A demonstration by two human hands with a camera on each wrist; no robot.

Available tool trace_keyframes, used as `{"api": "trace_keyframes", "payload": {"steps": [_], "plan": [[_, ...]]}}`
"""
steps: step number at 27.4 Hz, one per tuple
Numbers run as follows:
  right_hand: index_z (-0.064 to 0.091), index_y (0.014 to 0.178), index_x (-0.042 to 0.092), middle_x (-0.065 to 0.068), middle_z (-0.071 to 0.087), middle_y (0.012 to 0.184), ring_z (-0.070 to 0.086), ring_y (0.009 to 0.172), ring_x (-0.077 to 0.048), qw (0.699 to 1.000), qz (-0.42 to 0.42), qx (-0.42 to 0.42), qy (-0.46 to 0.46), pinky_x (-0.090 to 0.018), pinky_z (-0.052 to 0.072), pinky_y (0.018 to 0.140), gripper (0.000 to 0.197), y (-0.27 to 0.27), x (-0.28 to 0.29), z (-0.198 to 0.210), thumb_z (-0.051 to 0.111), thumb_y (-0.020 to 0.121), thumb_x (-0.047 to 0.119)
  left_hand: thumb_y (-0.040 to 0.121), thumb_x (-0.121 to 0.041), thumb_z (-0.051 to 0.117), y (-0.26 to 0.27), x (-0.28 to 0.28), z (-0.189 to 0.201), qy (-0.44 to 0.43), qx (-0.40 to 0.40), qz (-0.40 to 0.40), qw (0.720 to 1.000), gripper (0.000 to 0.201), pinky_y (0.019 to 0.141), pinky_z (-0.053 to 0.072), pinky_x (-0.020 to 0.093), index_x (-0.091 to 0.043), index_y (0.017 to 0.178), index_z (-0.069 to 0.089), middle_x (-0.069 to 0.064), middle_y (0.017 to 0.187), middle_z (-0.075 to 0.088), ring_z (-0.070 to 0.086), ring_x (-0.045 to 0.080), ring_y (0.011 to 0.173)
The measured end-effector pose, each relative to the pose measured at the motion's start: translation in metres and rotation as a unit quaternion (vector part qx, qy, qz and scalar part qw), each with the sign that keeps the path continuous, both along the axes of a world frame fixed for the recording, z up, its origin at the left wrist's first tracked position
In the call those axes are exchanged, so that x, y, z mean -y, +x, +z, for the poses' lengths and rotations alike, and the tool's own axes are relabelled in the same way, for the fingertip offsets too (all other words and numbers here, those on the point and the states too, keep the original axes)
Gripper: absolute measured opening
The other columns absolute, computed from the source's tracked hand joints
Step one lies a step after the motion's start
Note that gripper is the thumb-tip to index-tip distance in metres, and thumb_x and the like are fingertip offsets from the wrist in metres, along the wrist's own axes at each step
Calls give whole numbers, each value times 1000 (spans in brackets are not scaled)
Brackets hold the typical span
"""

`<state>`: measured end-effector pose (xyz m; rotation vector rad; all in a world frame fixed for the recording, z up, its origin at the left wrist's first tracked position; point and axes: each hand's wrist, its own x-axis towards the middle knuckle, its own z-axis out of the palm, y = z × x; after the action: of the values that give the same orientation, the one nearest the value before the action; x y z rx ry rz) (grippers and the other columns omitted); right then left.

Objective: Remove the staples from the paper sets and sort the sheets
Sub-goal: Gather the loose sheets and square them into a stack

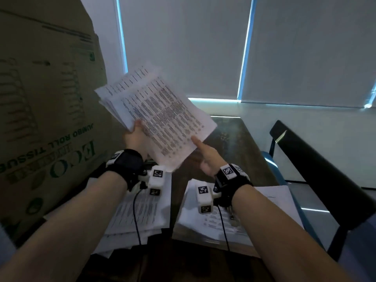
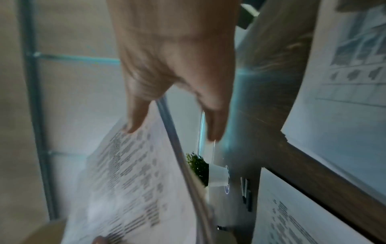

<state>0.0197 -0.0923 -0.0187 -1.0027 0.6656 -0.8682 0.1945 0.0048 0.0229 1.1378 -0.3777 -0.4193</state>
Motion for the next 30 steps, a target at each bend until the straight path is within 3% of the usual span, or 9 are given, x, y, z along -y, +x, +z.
{"api": "trace_keyframes", "payload": {"steps": [2, 4, 6, 8, 14, 18, 22, 26, 30], "plan": [[55, 130, 4, -19, 68, 119, 66, 110, -33, 995, 35, 90, 34, -50, 53, 93, 48, -17, 13, 2, 72, 85, 9, 95, -38, 56, -37, 25, -5, 7, -23, -50, 998, 45, 76, 47, 24, -4, 125, 53, 4, 116, 60, 59, 23, 109], [58, 119, 2, -21, 70, 113, 67, 105, -36, 997, 1, 70, 37, -57, 52, 91, 27, -48, 36, 7, 61, 92, 2, 94, -29, 58, -63, 48, -17, 12, -52, -112, 992, 37, 88, 49, 33, -6, 124, 51, 7, 123, 59, 59, 24, 104], [58, 123, 2, -19, 71, 111, 67, 105, -37, 998, -64, 21, 10, -59, 51, 92, 36, -84, 67, 7, 67, 88, 6, 91, -12, 62, -68, 67, -24, -13, -61, -193, 979, 28, 88, 53, 41, -4, 118, 55, 17, 127, 60, 63, 28, 101], [62, 116, 4, -14, 74, 105, 69, 102, -36, 991, -129, -24, -34, -55, 56, 87, 33, -120, 96, 2, 71, 85, 9, 88, 1, 61, -60, 91, -28, -2, -22, -207, 978, 37, 78, 56, 36, 2, 124, 54, 18, 126, 60, 64, 28, 97], [63, 118, 5, -13, 72, 112, 68, 105, -34, 982, -154, -31, -104, -54, 55, 88, 38, -190, 151, -7, 71, 82, 1, 84, 5, 62, -66, 151, -29, 136, 238, -296, 915, 30, 83, 56, 36, -17, 105, 61, 1, 102, 68, 66, 18, 94], [64, 120, 2, -14, 72, 111, 69, 105, -32, 988, -103, -39, -106, -46, 58, 84, 40, -212, 166, -19, 74, 81, 5, 78, -2, 60, -80, 187, -54, 131, 223, -264, 929, 22, 61, 52, 18, -5, 100, 62, 2, 84, 66, 62, 22, 85], [63, 122, 2, -14, 73, 111, 70, 104, -31, 992, -80, -70, -74, -39, 60, 74, 46, -208, 174, -42, 77, 79, 8, 79, 10, 42, -117, 204, -75, 113, 155, -248, 950, 31, 63, 49, 26, -9, 95, 60, 1, 85, 65, 62, 18, 80], [60, 123, 0, -18, 71, 114, 69, 105, -33, 992, -96, -2, -85, -46, 58, 83, 52, -212, 188, -21, 79, 77, 13, 79, 1, 48, -117, 215, -54, 24, 130, -150, 980, 23, 61, 47, 21, -20, 90, 50, -3, 80, 55, 53, 10, 70], [63, 122, 6, -12, 74, 110, 71, 101, -28, 988, -58, -111, -90, -37, 59, 73, 56, -216, 189, -26, 82, 72, 22, 79, 11, 42, -110, 215, -70, 84, 187, -268, 941, 41, 68, 48, 27, -11, 114, 48, 1, 93, 58, 57, 16, 85]]}}
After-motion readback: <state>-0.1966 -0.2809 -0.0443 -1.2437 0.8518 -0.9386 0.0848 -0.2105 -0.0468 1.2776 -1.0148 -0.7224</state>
